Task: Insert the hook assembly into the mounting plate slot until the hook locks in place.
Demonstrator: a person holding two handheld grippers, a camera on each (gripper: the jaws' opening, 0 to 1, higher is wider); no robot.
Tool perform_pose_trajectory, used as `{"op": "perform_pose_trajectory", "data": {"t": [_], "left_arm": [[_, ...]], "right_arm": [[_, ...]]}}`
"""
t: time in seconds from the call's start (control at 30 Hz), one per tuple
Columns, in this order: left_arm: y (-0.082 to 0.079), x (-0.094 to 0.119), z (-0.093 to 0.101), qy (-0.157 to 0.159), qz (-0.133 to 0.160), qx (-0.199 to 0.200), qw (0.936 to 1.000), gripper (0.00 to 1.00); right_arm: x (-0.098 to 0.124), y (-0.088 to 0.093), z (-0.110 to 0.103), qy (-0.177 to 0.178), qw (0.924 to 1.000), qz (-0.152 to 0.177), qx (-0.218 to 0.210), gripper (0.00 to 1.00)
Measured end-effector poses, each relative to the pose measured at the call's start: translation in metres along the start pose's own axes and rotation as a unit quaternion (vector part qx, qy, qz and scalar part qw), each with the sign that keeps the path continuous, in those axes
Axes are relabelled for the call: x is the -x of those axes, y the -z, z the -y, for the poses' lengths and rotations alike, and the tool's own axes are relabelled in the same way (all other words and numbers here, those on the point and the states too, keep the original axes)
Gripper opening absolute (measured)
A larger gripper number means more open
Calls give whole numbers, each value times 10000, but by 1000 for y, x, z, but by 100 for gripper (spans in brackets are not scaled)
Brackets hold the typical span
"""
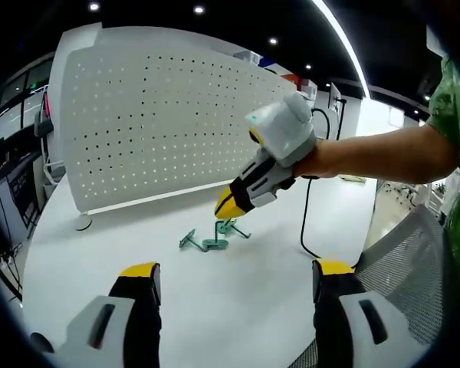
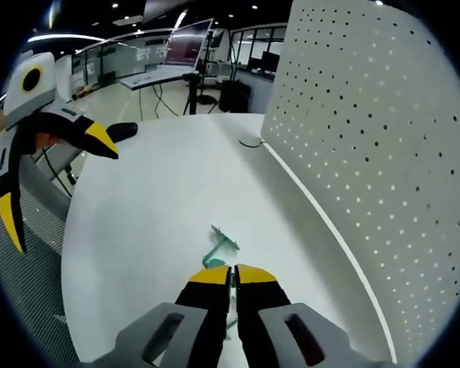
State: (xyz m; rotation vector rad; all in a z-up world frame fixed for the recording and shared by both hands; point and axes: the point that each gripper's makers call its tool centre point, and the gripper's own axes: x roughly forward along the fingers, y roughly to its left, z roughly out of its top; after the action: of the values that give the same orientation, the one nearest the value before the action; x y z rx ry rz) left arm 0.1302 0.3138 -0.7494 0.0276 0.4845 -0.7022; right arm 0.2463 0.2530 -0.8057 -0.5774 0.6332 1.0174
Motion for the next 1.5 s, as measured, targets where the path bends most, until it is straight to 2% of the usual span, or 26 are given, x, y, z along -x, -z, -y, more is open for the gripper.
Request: {"op": "perform_pose_trajectory", "data": {"t": [0.1, 0.3, 0.43, 0.57, 0.77, 1.07, 1.5], "left_arm": [[0, 0, 0, -4, -8, 9, 10000, 83], [2, -1, 2, 35, -49, -22, 10000, 82], [3, -1, 2, 46, -73, -26, 10000, 82], [3, -1, 0, 28, -75, -5, 10000, 82], [4, -2, 0, 33, -97, -3, 9999, 82], [4, -1, -1, 2, -84, 9, 10000, 81], [3, -1, 1, 42, -87, -40, 9999, 80]], "right_arm": [[2, 1, -2, -61, 9995, 48, -292, 10], [-3, 17, 4, -31, 9994, -117, -323, 10], [-6, 19, 2, -122, 9983, -35, -574, 8], [-8, 21, 0, -140, 9982, -56, -579, 7], [-6, 13, -1, -174, 9979, 78, -624, 5], [-6, 13, -2, -209, 9978, 116, -619, 2], [17, -3, -13, -344, 9985, 286, -300, 2]]}}
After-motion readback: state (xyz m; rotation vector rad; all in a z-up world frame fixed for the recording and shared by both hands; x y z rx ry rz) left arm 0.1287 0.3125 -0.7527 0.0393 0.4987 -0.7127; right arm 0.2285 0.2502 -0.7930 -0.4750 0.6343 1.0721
